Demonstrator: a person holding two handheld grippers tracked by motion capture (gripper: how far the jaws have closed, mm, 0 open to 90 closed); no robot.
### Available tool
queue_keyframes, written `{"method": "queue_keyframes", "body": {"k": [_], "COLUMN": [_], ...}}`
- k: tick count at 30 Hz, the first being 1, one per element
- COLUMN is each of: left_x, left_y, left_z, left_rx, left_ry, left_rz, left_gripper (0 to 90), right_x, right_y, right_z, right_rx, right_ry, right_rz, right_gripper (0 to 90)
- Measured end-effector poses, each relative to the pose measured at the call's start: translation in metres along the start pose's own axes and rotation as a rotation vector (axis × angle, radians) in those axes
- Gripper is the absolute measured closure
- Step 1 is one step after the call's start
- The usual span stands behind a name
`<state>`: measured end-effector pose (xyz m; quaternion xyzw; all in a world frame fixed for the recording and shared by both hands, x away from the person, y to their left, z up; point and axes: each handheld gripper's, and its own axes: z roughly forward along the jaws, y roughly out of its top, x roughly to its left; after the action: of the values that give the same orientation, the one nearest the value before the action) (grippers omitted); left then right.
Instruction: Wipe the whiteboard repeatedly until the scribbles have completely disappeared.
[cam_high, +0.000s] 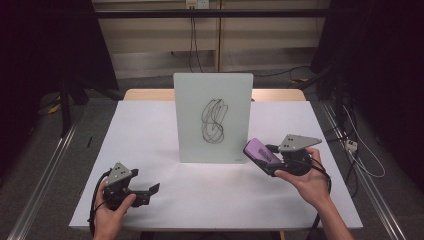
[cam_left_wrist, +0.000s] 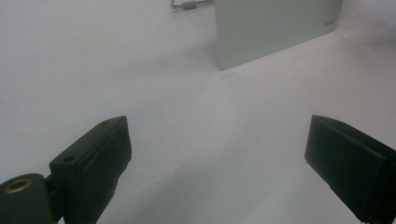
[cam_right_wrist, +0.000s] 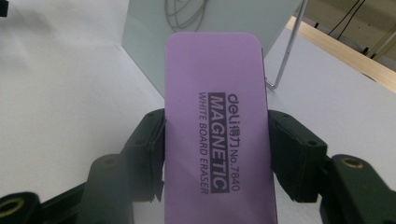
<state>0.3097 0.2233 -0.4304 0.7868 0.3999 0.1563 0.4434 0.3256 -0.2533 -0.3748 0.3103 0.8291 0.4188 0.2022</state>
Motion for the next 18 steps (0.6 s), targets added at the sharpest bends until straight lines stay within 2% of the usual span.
{"method": "queue_keyframes", "body": {"k": [5,10,18], "left_x": [0.000,-0.002,-0.003], "left_y": [0.000,0.001,0.001], "left_z": [0.001,0.002,0.001], "left_rx": [0.008,0.009,0.011], "left_ry": [0.001,0.001,0.002], "left_rz": [-0.007,0.015,0.018], "left_gripper": [7.0,7.0,7.0], "right_x": [0.006,0.013,0.020], "right_y": [0.004,0.010,0.014], "right_z": [-0.001,-0.003,-0.001], "right_rx": [-0.019,-0.026,-0.033], "right_ry": [0.015,0.016,0.025], "right_rz": [-0.027,-0.063,-0.079], "right_gripper": [41.3,41.3,41.3]}}
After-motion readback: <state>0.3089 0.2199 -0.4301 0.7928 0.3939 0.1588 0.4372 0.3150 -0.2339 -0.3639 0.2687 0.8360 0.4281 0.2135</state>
